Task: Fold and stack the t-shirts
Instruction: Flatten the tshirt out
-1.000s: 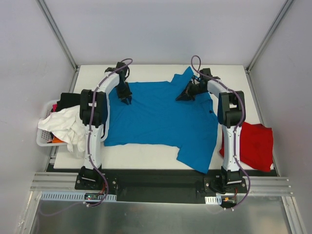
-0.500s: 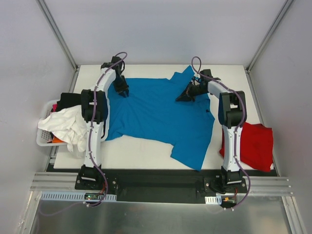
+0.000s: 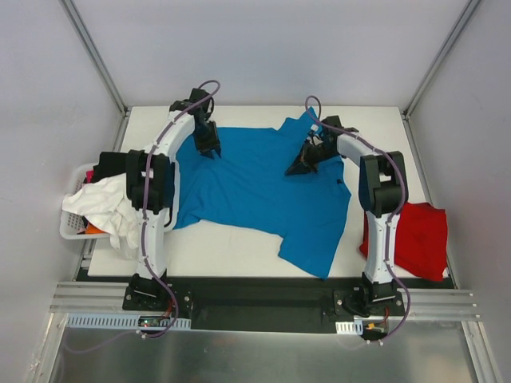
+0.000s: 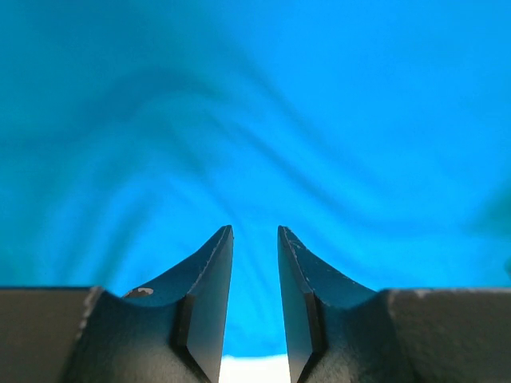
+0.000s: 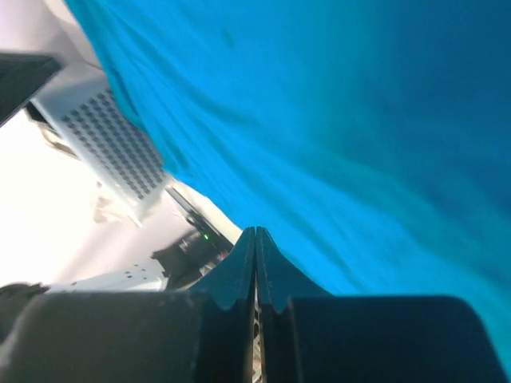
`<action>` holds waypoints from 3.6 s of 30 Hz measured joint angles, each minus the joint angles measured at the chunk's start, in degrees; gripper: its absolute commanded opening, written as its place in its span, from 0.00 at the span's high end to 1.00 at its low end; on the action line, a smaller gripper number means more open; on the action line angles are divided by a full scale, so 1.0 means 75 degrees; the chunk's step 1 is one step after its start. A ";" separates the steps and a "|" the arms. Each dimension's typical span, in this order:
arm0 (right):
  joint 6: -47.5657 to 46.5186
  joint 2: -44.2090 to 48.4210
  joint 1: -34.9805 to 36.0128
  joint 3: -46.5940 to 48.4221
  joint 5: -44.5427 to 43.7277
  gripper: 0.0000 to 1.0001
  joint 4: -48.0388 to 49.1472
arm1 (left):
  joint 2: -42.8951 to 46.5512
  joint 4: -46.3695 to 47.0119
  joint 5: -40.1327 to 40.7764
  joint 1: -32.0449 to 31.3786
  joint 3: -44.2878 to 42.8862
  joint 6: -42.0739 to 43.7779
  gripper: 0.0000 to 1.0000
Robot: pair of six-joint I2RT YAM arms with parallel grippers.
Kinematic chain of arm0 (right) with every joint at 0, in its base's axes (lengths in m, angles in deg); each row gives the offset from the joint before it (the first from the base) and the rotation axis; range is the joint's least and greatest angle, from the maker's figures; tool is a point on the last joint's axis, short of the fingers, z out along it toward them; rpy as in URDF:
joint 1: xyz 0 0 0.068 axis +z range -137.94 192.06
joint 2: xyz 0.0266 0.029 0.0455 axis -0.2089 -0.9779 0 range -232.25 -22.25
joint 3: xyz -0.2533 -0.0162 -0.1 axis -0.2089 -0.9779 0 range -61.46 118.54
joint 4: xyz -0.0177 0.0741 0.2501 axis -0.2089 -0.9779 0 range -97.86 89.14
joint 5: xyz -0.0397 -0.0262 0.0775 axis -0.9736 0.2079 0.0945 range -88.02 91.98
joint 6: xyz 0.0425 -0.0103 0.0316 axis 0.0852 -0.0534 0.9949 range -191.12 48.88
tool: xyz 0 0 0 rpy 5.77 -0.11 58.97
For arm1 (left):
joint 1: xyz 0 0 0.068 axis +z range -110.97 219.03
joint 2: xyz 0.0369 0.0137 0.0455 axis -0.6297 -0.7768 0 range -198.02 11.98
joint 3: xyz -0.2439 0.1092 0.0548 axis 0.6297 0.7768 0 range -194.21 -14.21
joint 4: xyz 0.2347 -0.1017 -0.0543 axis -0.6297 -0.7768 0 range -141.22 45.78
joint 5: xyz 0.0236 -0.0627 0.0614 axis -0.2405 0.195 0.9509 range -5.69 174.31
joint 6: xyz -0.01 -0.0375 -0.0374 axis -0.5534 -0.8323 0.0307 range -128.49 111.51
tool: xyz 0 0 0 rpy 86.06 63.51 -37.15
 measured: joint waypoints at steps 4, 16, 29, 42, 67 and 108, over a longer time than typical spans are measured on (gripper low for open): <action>-0.0221 0.0565 0.0017 -0.0918 -0.0370 0.99 -0.0291 | 0.1075 0.0041 -0.0160 -0.0714 0.0895 0.0326 0.72; 0.0149 0.0583 0.0125 -0.1480 -0.0962 0.99 0.0058 | 0.1515 0.0289 -0.1046 -0.1040 0.2250 0.0941 0.72; -0.1244 0.2122 0.1139 -0.1099 -0.6650 0.99 -0.1020 | 0.1542 0.0469 -0.1323 -0.1003 0.2903 0.1186 0.73; -0.1291 0.1451 0.1276 -0.1416 -0.7009 0.99 -0.0959 | 0.2055 0.0647 -0.1457 -0.0356 0.3357 0.1192 0.73; -0.1489 0.0673 -0.0119 -0.0157 -0.6656 0.89 -0.1384 | 0.2133 0.0662 -0.1507 -0.0163 0.3430 0.1189 0.72; -0.1291 0.7571 0.1338 -0.6779 -0.5872 0.67 -0.1958 | 0.4019 0.0766 -0.1090 -0.0029 0.6100 0.0997 0.48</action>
